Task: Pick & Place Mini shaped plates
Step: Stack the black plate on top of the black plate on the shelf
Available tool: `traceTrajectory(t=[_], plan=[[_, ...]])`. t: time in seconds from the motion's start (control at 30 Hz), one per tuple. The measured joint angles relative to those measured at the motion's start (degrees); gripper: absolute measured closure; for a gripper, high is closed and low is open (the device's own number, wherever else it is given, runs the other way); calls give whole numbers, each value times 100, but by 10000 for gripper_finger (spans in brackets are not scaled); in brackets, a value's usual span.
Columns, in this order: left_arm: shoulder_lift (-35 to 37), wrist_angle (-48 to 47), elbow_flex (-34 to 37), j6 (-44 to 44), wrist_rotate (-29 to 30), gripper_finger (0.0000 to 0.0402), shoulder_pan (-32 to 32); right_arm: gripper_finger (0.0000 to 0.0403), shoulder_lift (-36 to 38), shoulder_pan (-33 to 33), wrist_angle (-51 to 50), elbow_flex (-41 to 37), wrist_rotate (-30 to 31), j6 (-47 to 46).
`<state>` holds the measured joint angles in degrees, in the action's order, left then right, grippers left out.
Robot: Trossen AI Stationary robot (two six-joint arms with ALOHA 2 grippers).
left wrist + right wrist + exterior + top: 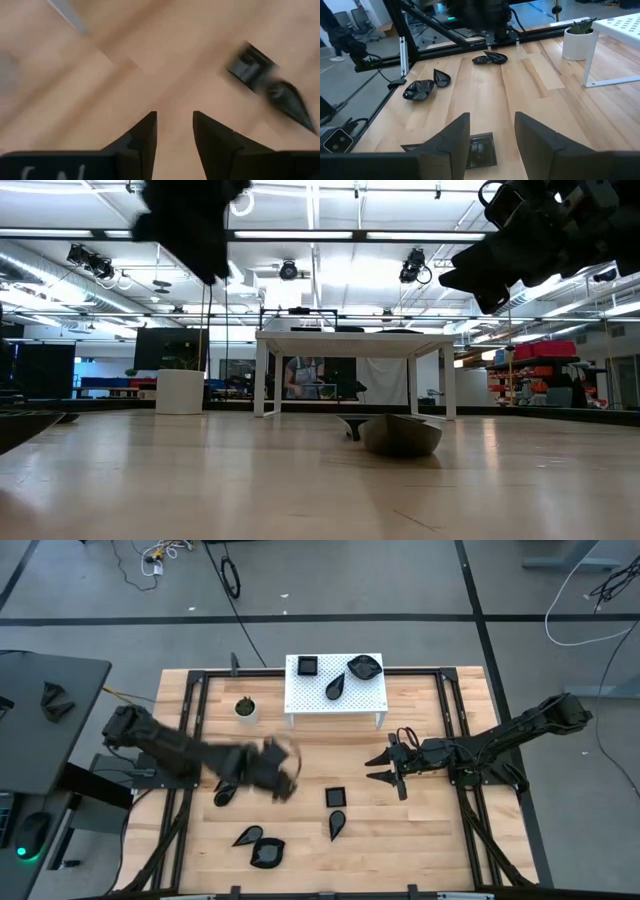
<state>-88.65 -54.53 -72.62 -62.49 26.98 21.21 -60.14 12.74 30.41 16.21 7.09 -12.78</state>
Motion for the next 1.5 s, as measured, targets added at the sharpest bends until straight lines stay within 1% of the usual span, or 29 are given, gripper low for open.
traceTrajectory(t=[0.1, 0.17, 0.23, 0.4, 0.5, 0.57, 0.63, 0.7, 0.83, 0.93, 1.1, 1.17, 1.3, 1.37, 1.5], plan=[[-226, 29, -2, -852, 249, 271, 838, 246, 0, -1, 28, 0, 0, 20], [-384, 28, -2, -1403, 238, 271, 1308, 246, 0, 0, 32, 0, 0, 20], [-528, 22, -2, -1939, -127, 271, 1695, 246, 0, -1, 31, 0, 0, 20], [-830, 31, -2, -3759, -1463, 271, 2397, 246, 0, -1, 42, 0, 0, 29], [-997, 51, -2, -4533, -1962, 271, 2724, 246, 0, -1, 44, 0, 0, 110], [-1078, 116, -2, -4894, -2279, 271, 2901, 246, 0, 0, 45, 0, 0, 126], [-1125, 222, -2, -5206, -2420, 271, 3036, 246, 0, -1, 46, 0, 0, 132], [-1172, 457, -2, -5379, -2401, 271, 3119, 246, 0, -1, 46, 0, 0, 147], [-1259, 1221, -2, -5364, -2325, 282, 3158, 246, 0, -1, 46, 0, 1, 149], [-1363, 1409, -2, -5336, -2312, 297, 3130, 246, 0, 0, 48, 0, 2, 205], [-1527, 976, -2, -5239, -2505, 331, 3095, 246, 0, -1, 48, 0, 2, 278], [-1540, 628, -1, -5237, -2514, 343, 3097, 246, 0, -1, 48, 0, 2, 278], [-1540, 157, -2, -5242, -2309, 366, 3093, 246, 0, -1, 48, 0, 2, 311], [-1540, 170, 0, -5240, -2141, 376, 3082, 246, 0, -1, 46, 0, 2, 318], [-1540, 509, -2, -5233, -2099, 396, 3032, 246, 0, 0, 44, 0, 2, 318]])
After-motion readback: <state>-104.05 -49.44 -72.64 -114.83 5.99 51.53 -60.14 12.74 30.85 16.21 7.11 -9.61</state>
